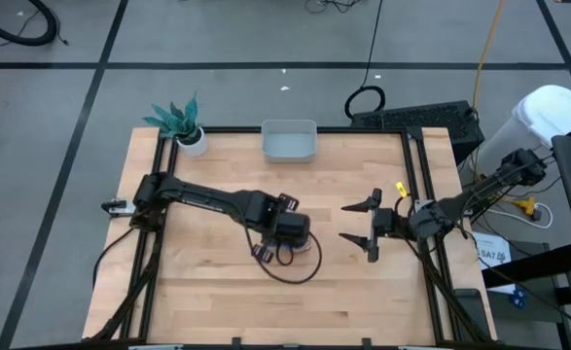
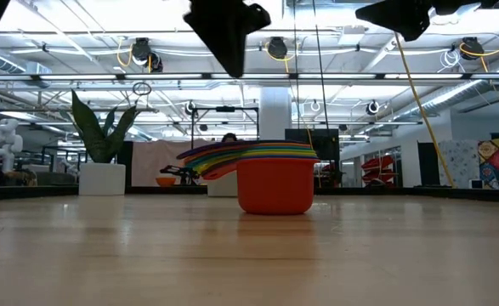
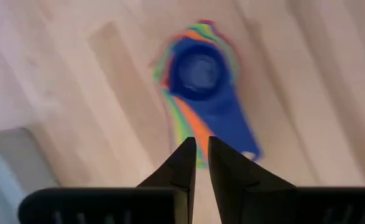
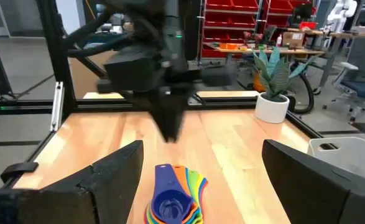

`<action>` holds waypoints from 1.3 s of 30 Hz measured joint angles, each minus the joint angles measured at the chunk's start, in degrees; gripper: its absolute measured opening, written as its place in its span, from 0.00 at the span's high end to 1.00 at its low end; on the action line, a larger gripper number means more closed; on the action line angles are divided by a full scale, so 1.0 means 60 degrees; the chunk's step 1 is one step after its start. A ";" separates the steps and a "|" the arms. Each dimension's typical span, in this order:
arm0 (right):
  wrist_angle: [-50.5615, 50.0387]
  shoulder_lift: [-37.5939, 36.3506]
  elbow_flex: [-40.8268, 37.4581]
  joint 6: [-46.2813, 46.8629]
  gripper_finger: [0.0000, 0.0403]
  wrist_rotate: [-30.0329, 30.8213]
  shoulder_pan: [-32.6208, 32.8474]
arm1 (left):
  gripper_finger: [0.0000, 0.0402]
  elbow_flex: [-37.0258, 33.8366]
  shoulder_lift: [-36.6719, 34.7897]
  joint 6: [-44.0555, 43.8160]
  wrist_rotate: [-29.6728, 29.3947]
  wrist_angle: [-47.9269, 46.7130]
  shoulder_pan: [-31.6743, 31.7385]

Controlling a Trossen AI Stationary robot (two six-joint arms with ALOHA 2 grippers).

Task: Nest measuring cups in basket
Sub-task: Put the nested measuring cups into the gray bin

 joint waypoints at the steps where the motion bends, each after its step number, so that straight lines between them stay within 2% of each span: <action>1: -0.0016 0.0000 0.0000 0.0000 0.20 0.0000 0.0000 | 0.88 0.0000 -0.0020 -0.0169 0.0108 -0.0143 -0.0111; 5: -0.0006 0.0000 0.0000 -0.0139 0.20 0.0000 0.0000 | 0.78 0.0000 -0.0060 -0.0885 0.0183 -0.0220 -0.0506; 11: 0.0005 0.0000 0.0000 -0.0149 0.20 -0.0045 0.0000 | 0.49 0.0000 -0.0057 -0.2243 -0.0441 -0.0455 -0.0635; 16: 0.0003 0.0000 0.0000 -0.0146 0.20 -0.0234 0.0000 | 0.25 -0.0075 -0.0057 -0.3473 -0.0446 -0.0330 -0.0535; 22: -0.0068 0.0000 0.0000 -0.0237 0.20 -0.0246 -0.0004 | 0.06 -0.0644 -0.0039 -0.4062 -0.0626 0.0268 -0.0695; 27: -0.0212 0.0000 0.0000 -0.0255 0.20 -0.0251 -0.0004 | 0.01 -0.1140 -0.0035 -0.4401 -0.0708 0.0445 -0.0739; 39: -0.0335 0.0000 0.0000 -0.0324 0.20 -0.0248 -0.0011 | 0.01 -0.2190 -0.0039 -0.4575 -0.0719 0.1514 -0.0687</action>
